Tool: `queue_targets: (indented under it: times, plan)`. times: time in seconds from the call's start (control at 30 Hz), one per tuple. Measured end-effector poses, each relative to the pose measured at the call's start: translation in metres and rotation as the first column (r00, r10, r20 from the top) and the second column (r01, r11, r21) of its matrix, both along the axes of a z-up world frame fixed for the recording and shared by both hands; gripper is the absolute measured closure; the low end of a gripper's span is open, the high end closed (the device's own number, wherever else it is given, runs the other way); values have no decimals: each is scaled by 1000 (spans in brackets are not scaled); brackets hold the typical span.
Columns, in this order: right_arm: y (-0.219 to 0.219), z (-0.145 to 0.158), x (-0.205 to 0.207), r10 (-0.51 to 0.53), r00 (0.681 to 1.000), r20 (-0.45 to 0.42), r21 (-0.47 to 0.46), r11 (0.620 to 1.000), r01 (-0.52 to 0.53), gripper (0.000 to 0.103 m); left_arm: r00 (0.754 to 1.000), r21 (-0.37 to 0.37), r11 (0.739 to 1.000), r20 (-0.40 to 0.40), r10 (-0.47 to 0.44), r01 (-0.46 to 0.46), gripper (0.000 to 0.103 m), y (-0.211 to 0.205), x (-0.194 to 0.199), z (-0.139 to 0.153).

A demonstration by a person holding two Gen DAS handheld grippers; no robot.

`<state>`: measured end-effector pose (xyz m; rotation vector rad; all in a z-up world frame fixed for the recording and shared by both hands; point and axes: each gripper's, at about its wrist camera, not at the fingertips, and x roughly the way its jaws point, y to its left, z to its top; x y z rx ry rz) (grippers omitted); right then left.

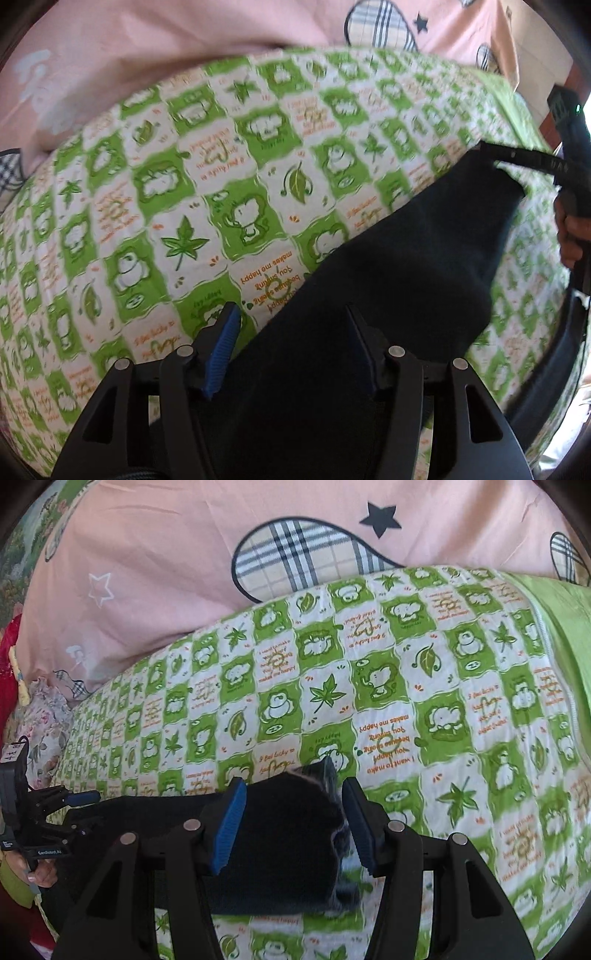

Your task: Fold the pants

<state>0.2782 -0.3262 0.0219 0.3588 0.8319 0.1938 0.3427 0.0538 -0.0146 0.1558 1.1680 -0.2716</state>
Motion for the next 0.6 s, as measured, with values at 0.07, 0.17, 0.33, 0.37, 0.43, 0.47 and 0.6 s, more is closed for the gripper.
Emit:
queue_targets:
  times: [0.07, 0.17, 0.33, 0.37, 0.43, 0.47, 0.6]
  plan:
    - [1, -5, 6, 16, 1000, -9, 10, 1000, -15, 49, 1000, 6, 1000, -20, -9, 9, 46, -2, 4, -8]
    - [3, -6, 8, 42, 999, -5, 3, 999, -42, 88, 998, -49, 998, -41, -47, 45, 81, -5, 5, -8]
    - [-2, 11, -9, 76, 994, 73, 12, 997, -77, 94, 997, -48, 996, 1, -78, 78, 100, -19, -16, 5]
    - [-3, 16, -17, 85, 992, 97, 13, 996, -87, 94, 996, -61, 995, 15, -83, 84, 100, -22, -27, 11]
    - [-7, 26, -32, 107, 985, 135, 12, 994, -110, 94, 995, -79, 992, 39, -92, 95, 100, -27, -47, 22]
    - [-10, 29, -39, 123, 980, 154, 11, 992, -126, 94, 994, -88, 991, 53, -99, 104, 100, -30, -57, 29]
    - [-22, 38, -80, 186, 958, 218, 2, 982, -191, 94, 985, -104, 984, 108, -134, 145, 100, -41, -104, 52]
